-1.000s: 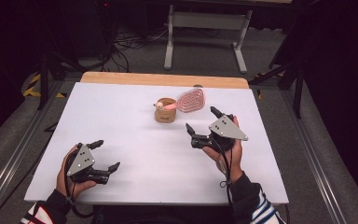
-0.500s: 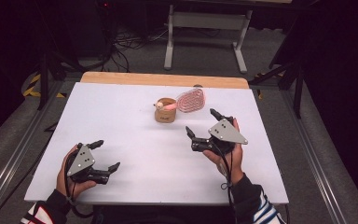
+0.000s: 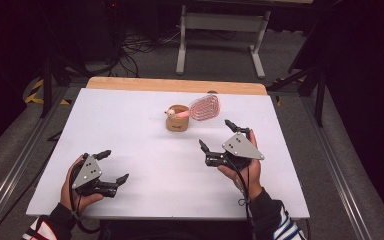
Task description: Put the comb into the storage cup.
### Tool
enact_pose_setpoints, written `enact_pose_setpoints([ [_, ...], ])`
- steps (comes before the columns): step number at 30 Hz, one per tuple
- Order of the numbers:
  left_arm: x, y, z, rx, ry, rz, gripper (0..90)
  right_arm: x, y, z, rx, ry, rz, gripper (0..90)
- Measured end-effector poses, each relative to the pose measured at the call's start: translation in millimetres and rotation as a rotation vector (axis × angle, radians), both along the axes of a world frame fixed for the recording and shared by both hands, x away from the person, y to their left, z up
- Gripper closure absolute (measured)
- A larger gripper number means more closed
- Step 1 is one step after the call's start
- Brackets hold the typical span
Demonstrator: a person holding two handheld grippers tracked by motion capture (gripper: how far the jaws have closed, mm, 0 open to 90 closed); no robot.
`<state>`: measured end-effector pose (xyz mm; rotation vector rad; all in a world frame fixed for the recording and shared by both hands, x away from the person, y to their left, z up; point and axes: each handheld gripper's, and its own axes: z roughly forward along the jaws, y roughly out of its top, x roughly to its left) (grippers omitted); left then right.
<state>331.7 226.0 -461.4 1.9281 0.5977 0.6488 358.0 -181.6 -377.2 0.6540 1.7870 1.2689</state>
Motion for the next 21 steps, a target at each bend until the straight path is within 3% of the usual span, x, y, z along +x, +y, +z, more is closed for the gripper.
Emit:
enact_pose_setpoints([
  [9, 0.2, -0.4, -0.5, 0.003, 0.004, -0.001, 6.7, -4.8, -3.6, -6.2, -0.025, -0.014, 0.043, 6.7],
  [21, 1.1, -1.1, -1.9, 0.007, 0.012, -0.004, 6.7, -9.7, -12.1, -15.1, -0.035, -0.016, 0.043, 6.7],
])
